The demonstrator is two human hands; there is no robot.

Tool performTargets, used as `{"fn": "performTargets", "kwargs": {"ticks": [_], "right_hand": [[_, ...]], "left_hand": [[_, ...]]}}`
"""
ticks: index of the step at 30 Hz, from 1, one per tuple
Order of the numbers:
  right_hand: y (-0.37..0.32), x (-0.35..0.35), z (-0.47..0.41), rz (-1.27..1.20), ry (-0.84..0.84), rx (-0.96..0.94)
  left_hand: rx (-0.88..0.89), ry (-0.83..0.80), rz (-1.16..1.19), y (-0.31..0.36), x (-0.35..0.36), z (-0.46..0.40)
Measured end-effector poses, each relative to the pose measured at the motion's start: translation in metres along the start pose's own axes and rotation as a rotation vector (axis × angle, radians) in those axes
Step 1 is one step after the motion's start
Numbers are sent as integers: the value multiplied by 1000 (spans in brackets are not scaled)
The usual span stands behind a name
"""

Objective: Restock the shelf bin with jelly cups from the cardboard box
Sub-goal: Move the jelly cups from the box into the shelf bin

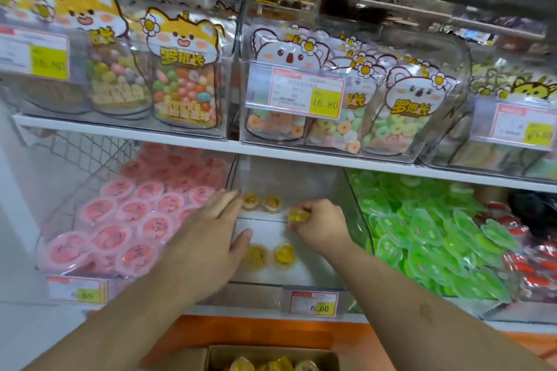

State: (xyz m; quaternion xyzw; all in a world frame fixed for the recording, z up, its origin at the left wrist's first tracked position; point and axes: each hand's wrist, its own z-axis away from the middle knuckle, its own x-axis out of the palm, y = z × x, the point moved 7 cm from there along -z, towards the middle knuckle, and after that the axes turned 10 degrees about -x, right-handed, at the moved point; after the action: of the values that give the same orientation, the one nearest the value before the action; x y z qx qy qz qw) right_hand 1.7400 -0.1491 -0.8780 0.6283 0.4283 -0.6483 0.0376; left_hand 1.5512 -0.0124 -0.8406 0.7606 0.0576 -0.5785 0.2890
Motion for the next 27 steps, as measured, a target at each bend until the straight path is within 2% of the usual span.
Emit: {"fn": "performTargets", "kwargs": {"ticks": [4,11,16,23,27], "right_hand": [[2,11,-31,69,55,9],[21,30,-29,58,-56,96],[13,19,-15,102,-128,28],[12,41,-20,105,-285,-20],[4,36,-21,153,-221,-110]], "left_hand": [[42,18,-15,-6,10,-2],[74,48,-36,-3,11,-1],[85,27,-14,-3,9,1],[98,14,-42,-4,9,1],[96,3,-61,-5,11,-1]]}}
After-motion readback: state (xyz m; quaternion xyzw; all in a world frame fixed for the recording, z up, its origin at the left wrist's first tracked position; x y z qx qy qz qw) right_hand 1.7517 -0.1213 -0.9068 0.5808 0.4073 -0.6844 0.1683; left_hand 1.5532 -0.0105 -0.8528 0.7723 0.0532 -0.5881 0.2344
